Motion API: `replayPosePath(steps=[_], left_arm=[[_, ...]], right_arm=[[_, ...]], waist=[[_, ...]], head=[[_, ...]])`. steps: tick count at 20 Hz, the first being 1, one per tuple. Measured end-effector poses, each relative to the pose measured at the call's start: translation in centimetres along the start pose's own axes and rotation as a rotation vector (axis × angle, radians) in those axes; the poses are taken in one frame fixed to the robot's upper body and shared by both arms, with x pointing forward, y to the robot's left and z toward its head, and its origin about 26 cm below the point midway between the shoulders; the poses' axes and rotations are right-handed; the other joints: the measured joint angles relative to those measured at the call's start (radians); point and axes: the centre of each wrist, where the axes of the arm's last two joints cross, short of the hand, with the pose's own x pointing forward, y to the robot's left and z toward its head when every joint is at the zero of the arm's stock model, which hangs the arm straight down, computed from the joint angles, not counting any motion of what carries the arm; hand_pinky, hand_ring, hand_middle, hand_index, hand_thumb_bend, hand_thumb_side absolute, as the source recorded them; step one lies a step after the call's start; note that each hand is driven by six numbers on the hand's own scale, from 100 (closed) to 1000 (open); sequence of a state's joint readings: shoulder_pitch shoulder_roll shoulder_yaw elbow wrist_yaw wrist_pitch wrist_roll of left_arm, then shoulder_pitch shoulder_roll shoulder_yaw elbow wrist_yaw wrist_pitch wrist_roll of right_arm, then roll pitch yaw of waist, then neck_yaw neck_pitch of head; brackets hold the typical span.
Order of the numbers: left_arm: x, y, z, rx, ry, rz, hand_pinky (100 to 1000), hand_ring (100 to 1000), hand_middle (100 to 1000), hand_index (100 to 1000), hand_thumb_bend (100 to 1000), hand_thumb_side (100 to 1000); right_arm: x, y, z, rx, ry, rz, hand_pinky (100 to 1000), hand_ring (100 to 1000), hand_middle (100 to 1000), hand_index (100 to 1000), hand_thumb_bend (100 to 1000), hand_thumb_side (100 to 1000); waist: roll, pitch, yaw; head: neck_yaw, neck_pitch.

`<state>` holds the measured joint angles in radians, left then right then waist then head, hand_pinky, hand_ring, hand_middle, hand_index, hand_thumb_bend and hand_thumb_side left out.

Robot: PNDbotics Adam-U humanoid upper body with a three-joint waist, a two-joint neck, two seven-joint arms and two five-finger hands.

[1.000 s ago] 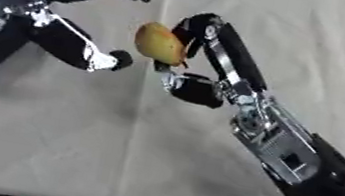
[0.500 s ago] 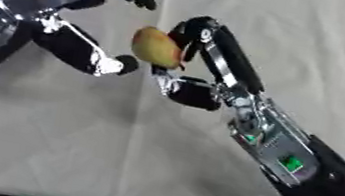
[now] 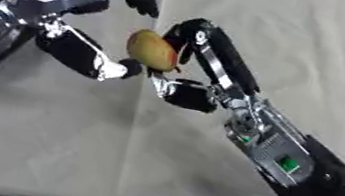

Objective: Pick up the objects with one hand, pass them to the other hand, and then place them into the box on the other side of the table.

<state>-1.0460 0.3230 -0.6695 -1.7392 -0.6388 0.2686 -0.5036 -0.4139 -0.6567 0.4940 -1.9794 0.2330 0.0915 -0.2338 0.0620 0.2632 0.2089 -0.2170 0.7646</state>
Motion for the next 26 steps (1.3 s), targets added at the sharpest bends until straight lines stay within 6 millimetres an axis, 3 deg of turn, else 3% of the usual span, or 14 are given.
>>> replayPosePath(steps=[9,17,23,26], left_arm=[[-0.4,-0.6,-0.5,-0.026,0.010,-0.007,759,719,658,758,415,213],[-0.8,-1.3,-0.9,-0.067,0.011,-0.020,760,720,662,763,409,206],[-0.8,-1.6,-1.2,-0.079,0.010,-0.020,757,711,647,754,323,218],[-0.8,-1.7,-1.2,-0.070,0.011,-0.015,754,690,621,735,220,273]], right_arm=[[0.0,0.1,0.0,-0.001,-0.012,-0.004,422,511,375,493,117,100],[0.0,0.2,0.0,-0.004,-0.020,-0.001,420,510,375,492,114,100],[0.1,0.3,0.1,0.003,-0.029,-0.002,419,510,374,492,114,100],[0.1,0.3,0.1,0.004,-0.030,-0.002,417,509,374,491,115,100]], waist=[[0.000,0.000,0.000],[0.000,0.000,0.000],[0.000,0.000,0.000],[0.000,0.000,0.001]], head=[[0.040,0.000],[0.048,0.000],[0.048,0.000],[0.048,0.000]])
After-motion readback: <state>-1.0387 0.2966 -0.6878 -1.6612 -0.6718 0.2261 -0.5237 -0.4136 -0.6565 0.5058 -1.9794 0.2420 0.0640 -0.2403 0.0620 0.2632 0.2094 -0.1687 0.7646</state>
